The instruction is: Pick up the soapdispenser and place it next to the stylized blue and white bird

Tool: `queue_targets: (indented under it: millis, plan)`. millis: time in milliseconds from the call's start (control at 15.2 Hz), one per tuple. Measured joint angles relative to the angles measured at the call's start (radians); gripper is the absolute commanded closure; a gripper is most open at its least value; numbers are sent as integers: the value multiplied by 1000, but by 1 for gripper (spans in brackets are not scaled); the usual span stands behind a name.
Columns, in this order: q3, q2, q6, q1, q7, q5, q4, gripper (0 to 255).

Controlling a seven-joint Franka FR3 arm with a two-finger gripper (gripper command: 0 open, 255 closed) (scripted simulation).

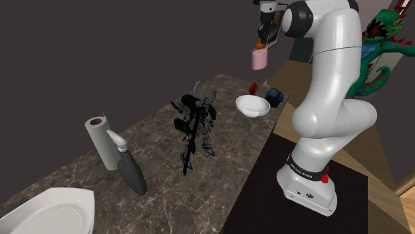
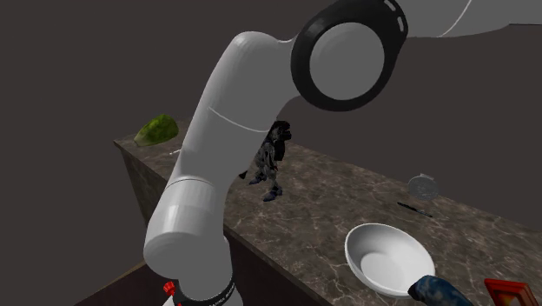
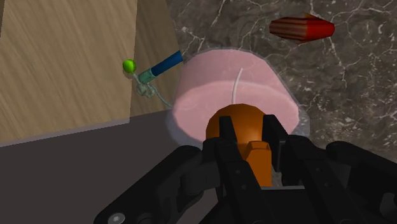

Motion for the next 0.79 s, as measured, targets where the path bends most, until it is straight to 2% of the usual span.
queue_targets:
  millis: [792]
  plan:
    - [0,-39,181,14,18,-11,-221,255]
